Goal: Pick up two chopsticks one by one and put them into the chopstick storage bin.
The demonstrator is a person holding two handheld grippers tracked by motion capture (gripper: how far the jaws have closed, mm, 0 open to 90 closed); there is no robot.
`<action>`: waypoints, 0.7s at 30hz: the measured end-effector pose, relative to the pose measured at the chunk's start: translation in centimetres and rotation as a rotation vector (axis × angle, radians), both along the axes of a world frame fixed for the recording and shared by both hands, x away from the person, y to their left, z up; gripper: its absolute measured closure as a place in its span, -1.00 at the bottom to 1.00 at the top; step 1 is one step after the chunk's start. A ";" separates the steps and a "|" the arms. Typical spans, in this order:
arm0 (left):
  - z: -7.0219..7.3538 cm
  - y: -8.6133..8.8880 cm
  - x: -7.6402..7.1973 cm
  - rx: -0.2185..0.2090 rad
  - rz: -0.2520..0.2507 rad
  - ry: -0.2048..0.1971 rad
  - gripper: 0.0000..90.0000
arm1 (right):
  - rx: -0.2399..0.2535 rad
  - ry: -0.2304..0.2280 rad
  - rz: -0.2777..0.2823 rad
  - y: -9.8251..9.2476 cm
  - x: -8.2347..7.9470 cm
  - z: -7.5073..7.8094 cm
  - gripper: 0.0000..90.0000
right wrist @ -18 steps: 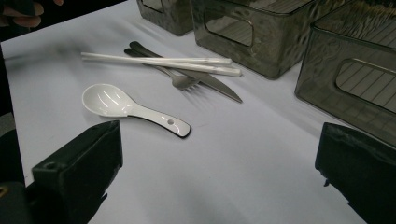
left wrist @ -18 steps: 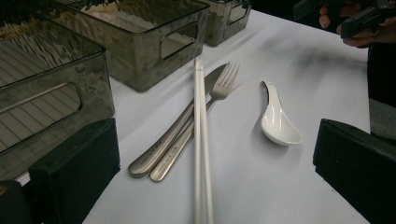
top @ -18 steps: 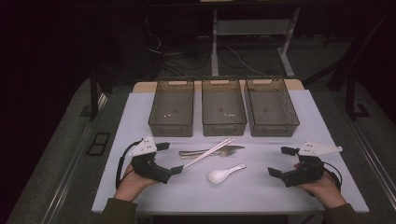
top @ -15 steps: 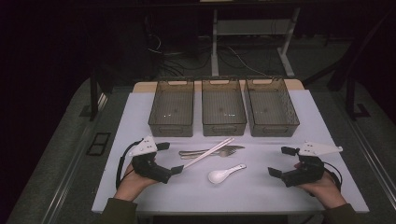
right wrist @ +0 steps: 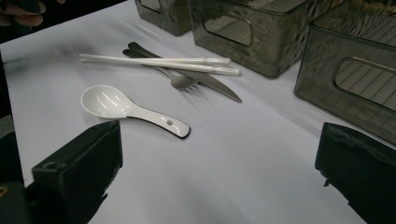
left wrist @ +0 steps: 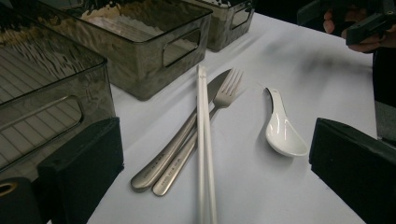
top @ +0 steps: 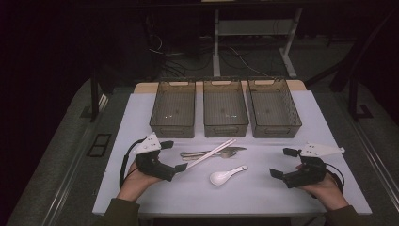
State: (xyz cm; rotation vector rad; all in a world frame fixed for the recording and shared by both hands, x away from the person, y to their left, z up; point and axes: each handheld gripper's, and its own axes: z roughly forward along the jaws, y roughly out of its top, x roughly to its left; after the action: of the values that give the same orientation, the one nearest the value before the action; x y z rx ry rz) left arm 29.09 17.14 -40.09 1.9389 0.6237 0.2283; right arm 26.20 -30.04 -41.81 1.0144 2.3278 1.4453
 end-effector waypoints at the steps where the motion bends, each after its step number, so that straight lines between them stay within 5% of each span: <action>1: 0.0 -0.1 0.1 0.003 -0.001 -0.002 -0.95 | 0.000 0.000 0.000 0.0 0.0 0.0 -0.99; 21: 0.6 -1.9 1.4 0.007 0.015 -0.009 -0.32 | -0.007 0.004 -0.008 0.1 0.0 0.0 -0.99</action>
State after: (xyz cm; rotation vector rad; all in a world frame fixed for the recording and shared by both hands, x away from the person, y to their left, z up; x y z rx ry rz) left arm 30.47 15.27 -39.50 1.9396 0.6326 0.2493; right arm 26.20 -29.96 -41.85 1.0251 2.3271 1.4326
